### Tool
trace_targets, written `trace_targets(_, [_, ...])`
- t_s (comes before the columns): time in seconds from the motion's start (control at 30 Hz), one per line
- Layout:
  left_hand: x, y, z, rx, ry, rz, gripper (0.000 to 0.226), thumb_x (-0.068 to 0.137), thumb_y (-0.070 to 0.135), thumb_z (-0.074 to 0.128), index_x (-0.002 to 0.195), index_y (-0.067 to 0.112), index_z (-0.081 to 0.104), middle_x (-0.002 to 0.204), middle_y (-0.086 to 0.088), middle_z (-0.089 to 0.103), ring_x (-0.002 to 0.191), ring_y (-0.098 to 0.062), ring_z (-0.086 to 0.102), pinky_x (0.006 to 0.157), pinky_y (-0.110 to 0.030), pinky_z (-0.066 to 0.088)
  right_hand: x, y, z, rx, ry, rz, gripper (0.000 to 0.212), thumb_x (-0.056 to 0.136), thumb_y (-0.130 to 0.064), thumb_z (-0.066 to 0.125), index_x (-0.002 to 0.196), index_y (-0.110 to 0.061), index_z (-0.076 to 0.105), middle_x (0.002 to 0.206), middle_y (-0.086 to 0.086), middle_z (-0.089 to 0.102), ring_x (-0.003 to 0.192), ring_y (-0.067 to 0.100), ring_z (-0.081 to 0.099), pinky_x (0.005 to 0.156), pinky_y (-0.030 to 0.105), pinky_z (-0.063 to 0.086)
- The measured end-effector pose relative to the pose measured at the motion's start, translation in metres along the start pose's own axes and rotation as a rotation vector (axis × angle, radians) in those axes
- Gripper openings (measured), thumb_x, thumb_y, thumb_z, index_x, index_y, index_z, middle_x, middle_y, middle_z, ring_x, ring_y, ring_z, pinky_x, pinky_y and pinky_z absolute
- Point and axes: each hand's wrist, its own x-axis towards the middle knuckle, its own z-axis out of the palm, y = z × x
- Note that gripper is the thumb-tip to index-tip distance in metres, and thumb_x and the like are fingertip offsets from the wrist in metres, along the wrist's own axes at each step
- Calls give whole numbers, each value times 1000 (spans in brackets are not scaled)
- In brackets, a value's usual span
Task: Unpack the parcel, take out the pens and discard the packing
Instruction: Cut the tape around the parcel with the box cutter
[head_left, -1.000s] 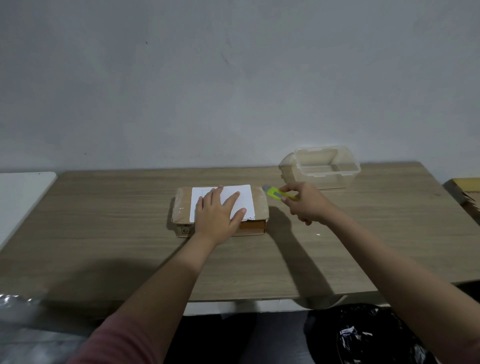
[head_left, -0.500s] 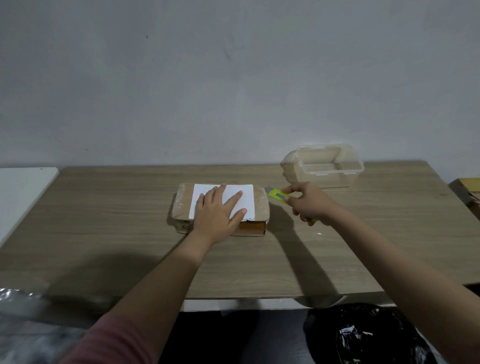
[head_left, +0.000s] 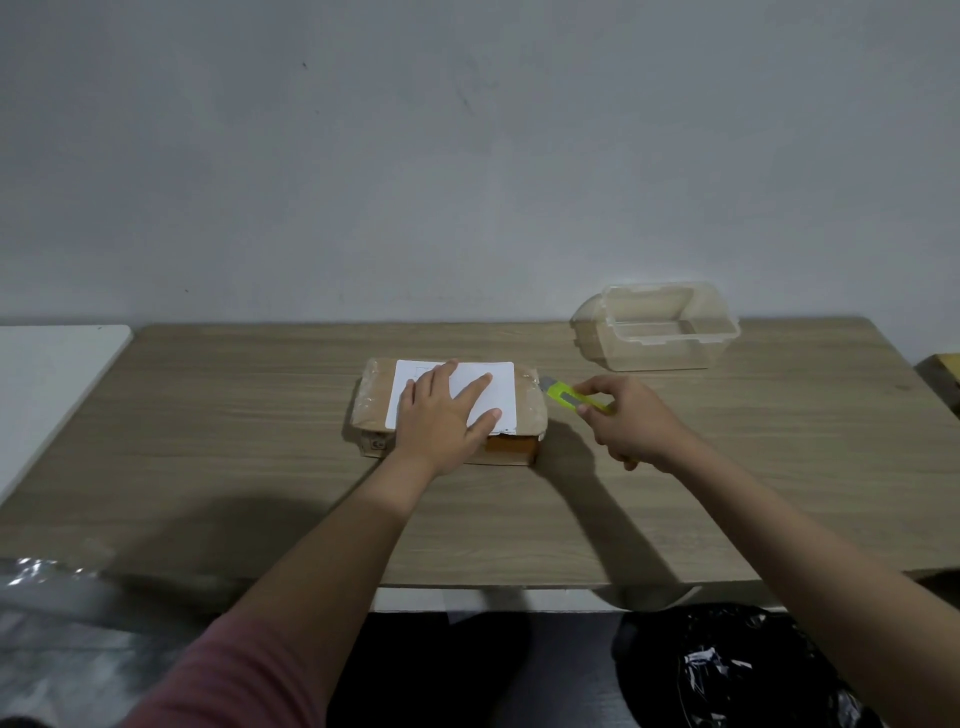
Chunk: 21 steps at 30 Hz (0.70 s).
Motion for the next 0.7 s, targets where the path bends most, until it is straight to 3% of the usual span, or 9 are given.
trace_targets(0.27, [0,-4,1,32,-41,51,65,86,64,12,145,41,23,157,-6,19,144,-29,15,115,-51,12,8,-6,-1,-101,14,-7,31,94,-21,51,125,-22,55,67,7,55,41,16,47,35,22,40])
trace_targets(0.53, [3,-3,0,7,-47,25,69,82,68,9,144,43,26,156,-4,21,143,-27,16,116,-50,11,8,-6,-16,-187,-88,-52,28,94,-23,52,122,-23,55,67,5,54,41,16,47,34,21,39])
trace_targets(0.7, [3,-3,-2,-20,-58,24,73,77,71,7,142,45,28,155,-3,21,143,-25,17,116,-50,10,6,3,-17,-84,-87,-27,22,93,-21,55,114,-23,59,62,9,52,36,15,42,33,20,36])
